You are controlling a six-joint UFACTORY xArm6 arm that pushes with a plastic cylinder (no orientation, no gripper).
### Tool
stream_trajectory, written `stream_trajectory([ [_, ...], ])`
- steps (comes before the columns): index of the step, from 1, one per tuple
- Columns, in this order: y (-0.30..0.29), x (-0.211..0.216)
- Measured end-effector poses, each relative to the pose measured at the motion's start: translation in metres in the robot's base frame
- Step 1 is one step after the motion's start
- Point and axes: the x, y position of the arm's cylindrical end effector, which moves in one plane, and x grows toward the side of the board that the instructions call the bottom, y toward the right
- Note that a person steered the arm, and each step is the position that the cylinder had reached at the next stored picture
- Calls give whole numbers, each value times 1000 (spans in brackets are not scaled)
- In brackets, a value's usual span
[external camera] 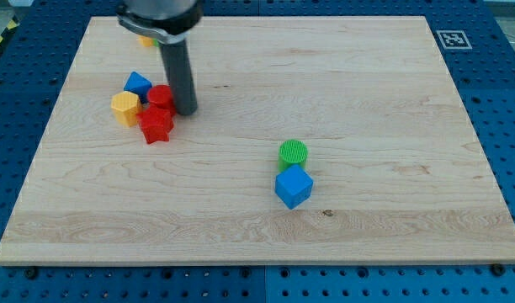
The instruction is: Push the green circle into the red circle
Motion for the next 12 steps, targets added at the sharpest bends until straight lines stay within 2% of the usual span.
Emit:
stream_trajectory([
  [1, 5, -5],
  [2, 58, -5],
  [3, 150, 14],
  [5, 270, 109],
  [6, 269, 137],
  [7, 218, 137],
  [9, 102, 70],
  [10, 86, 56],
  [11, 108, 80],
  [12, 158, 86],
])
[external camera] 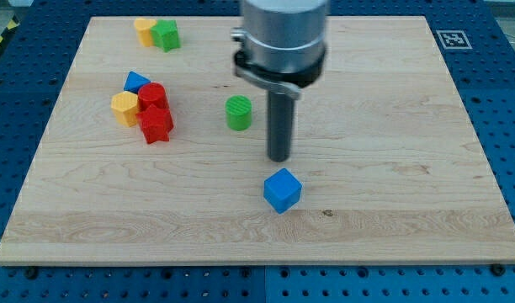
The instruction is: Push the green circle into the red circle
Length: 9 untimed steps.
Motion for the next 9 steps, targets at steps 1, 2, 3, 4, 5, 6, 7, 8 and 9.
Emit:
stream_trajectory([
  [1, 17, -28],
  [2, -19, -55],
  [3, -89, -73],
  [4, -117, -82],
  [5, -97, -86],
  [6, -115, -86],
  [7, -145, -86],
  [8, -143, -86],
  [9, -80, -84],
])
